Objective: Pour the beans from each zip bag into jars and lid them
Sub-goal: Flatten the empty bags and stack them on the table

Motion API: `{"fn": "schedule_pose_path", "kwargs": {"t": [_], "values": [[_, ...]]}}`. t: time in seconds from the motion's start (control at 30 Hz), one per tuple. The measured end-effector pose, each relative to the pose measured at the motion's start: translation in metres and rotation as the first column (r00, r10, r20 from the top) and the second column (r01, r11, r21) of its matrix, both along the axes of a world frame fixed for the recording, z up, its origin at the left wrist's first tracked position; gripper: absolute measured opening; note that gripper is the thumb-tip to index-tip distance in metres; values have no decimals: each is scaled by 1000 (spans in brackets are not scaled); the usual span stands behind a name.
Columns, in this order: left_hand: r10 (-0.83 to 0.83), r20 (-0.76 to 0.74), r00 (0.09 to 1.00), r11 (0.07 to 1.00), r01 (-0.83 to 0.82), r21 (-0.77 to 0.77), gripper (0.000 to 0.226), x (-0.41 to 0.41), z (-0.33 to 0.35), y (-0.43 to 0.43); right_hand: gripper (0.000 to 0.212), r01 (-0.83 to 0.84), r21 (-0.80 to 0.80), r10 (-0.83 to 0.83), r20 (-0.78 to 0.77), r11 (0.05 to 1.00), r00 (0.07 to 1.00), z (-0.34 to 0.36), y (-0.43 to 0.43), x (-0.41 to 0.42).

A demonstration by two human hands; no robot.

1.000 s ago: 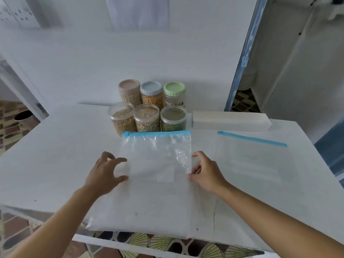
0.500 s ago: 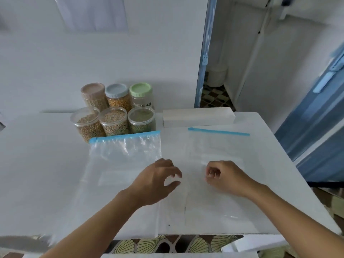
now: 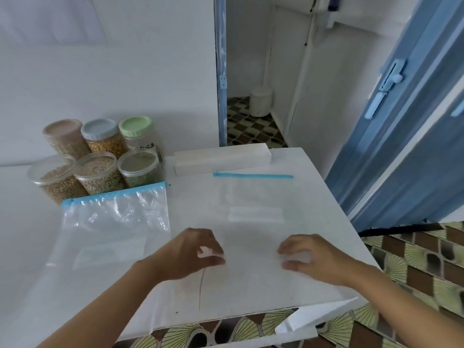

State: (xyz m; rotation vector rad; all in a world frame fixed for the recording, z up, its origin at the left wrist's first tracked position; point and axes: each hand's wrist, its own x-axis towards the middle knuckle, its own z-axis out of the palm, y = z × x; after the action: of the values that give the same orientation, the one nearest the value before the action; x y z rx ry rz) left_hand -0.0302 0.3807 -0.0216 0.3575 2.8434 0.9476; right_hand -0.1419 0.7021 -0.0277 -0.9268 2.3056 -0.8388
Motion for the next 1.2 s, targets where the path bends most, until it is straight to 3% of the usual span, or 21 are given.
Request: {"fn": "schedule_pose_path", "kwargs": {"t": [0.07, 0.2, 0.33, 0.43, 0.53, 0.63, 0.77, 0.9, 1.0, 1.1, 1.2], "values": [[137, 32, 990, 976, -141, 167, 24, -5, 12, -2, 25, 88, -105, -80, 77, 991, 994, 11, 1, -4], [340, 255, 905, 812, -419, 407, 13, -18, 37, 1, 21, 247, -177, -177, 340, 953, 924, 33, -5, -15], [477, 413, 776, 600, -631, 493, 32, -31, 61, 14, 23, 265, -190, -230, 187, 945, 955, 44, -18, -28], [548, 377, 747, 580, -664, 472, 22, -39, 72, 17, 17, 203, -181, -187, 103, 962, 977, 57, -26, -32], [511, 253, 822, 737, -570, 364, 2, -38, 83, 12, 13, 180, -183, -184, -4, 966, 983, 66, -30, -33], [443, 193, 876, 873, -470, 132, 12, -39, 93, 5, 19, 192, -202, -201, -24, 960, 979, 76, -31, -34], [344, 267, 900, 939, -323, -121, 12, -38, 102, -2, 33, 159, 65, -137, -269, 985, 953, 79, -26, -34], [160, 260, 952, 968, -99, -232, 18, -27, 100, -3, 32, 195, 173, -120, -371, 965, 921, 74, -24, -30], [67, 220, 973, 930, 20, -368, 31, -19, 98, 3, 29, 251, 83, -207, -352, 964, 913, 65, -23, -30], [36, 202, 979, 842, 80, -533, 32, -17, 90, 10, 33, 154, 56, -132, -286, 986, 949, 54, -22, -25], [36, 206, 978, 862, 73, -501, 23, -18, 73, 7, 36, 57, 80, -41, -192, 995, 981, 41, -19, -21]]}}
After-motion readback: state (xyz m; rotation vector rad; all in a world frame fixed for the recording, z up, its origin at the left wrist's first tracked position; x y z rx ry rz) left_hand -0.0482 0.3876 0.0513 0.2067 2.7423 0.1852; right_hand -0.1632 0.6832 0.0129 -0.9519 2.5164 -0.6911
